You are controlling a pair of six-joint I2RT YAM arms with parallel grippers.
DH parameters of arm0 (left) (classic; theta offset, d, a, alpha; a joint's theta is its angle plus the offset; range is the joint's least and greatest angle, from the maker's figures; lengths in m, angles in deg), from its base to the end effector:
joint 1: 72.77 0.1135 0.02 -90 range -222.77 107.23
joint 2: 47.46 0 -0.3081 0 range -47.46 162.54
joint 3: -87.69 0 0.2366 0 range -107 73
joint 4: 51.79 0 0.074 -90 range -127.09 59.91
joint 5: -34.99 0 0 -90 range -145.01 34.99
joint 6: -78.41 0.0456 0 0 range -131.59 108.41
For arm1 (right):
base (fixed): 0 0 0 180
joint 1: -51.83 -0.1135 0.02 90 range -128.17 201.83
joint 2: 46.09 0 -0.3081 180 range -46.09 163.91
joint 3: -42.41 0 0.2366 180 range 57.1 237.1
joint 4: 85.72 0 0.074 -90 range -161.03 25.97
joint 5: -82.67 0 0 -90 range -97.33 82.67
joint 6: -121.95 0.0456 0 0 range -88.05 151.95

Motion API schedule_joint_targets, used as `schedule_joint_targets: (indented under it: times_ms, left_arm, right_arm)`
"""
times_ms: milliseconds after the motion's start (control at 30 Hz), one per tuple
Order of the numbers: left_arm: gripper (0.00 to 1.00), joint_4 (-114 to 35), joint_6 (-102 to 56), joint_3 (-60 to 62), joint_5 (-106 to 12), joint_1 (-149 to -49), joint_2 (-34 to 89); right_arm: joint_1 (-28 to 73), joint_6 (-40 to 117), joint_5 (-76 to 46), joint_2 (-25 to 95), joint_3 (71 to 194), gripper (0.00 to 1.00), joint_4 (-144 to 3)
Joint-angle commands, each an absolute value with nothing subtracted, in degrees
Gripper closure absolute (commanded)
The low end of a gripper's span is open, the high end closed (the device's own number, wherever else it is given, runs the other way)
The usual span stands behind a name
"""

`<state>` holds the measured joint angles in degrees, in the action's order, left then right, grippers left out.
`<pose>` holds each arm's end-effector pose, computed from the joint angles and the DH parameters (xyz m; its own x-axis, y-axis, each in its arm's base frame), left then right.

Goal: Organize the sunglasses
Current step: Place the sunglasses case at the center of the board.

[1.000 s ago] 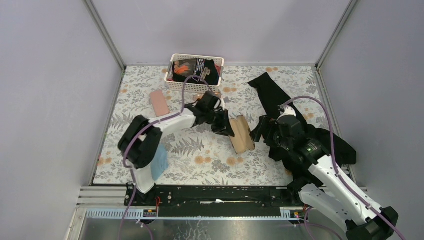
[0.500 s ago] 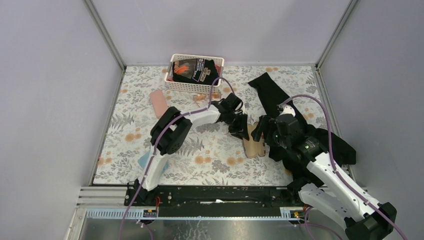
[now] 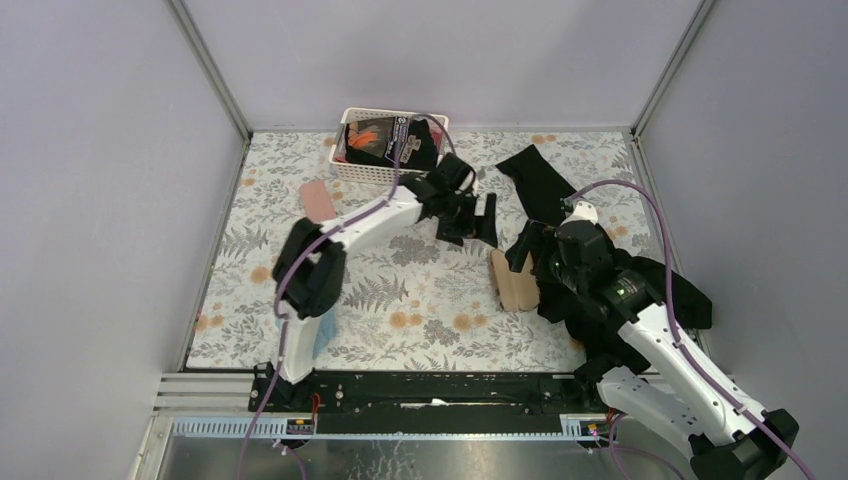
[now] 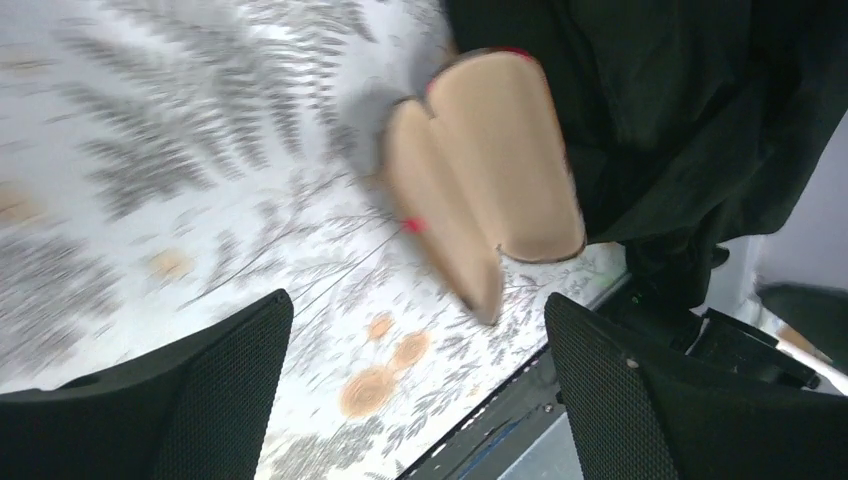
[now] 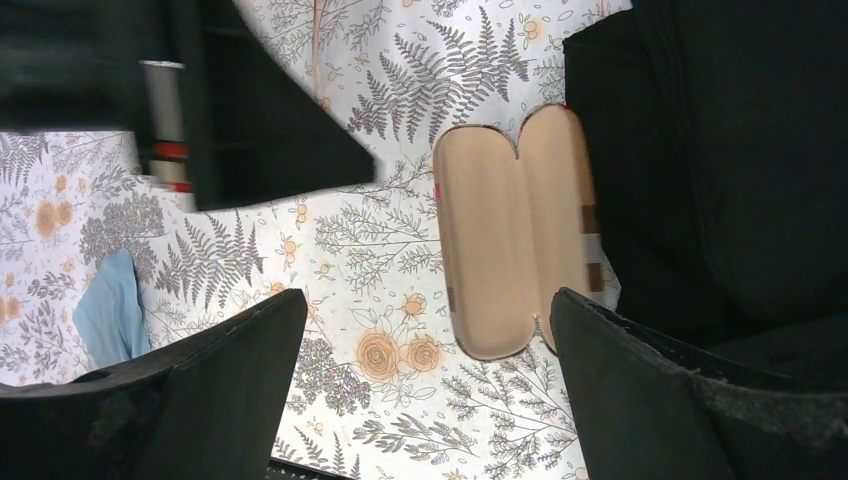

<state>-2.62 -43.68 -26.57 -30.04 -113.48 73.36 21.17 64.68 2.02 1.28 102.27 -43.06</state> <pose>0.3497 -0.3263 0.2557 -0.9405 0.1740 -0.2917 0.3208 0.7372 -0.5947 0.1287 0.0677 0.3315 -0.5704 0.2821 -0.7714 -0.0879 0.9128 0.3988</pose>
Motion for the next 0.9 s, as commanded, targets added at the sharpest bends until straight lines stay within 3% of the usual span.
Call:
schedule_joint_targets:
  times_ms: [0,167,333,633,867]
  left_arm:
    - [0.01,3.1,-41.1,-20.9,-43.2,-109.7,59.6]
    - [0.01,6.1,-41.5,-6.4,-61.1,-107.5,39.8]
    - [0.01,7.5,-46.0,11.4,-61.2,-99.0,26.5]
    - [0.01,8.0,-64.3,32.4,-64.9,-92.3,18.2]
    - [0.01,4.3,-67.6,38.6,-69.0,-91.9,15.3]
  right_arm:
    - [21.0,63.5,4.5,0.6,104.4,0.00,-43.4]
    - [21.0,63.6,2.9,1.9,103.7,0.00,-45.9]
    - [21.1,63.3,0.3,5.2,104.1,0.00,-48.8]
    - [21.1,63.6,-3.2,8.3,104.5,0.00,-51.3]
    - [21.1,63.4,-3.0,6.9,103.8,0.00,-50.4]
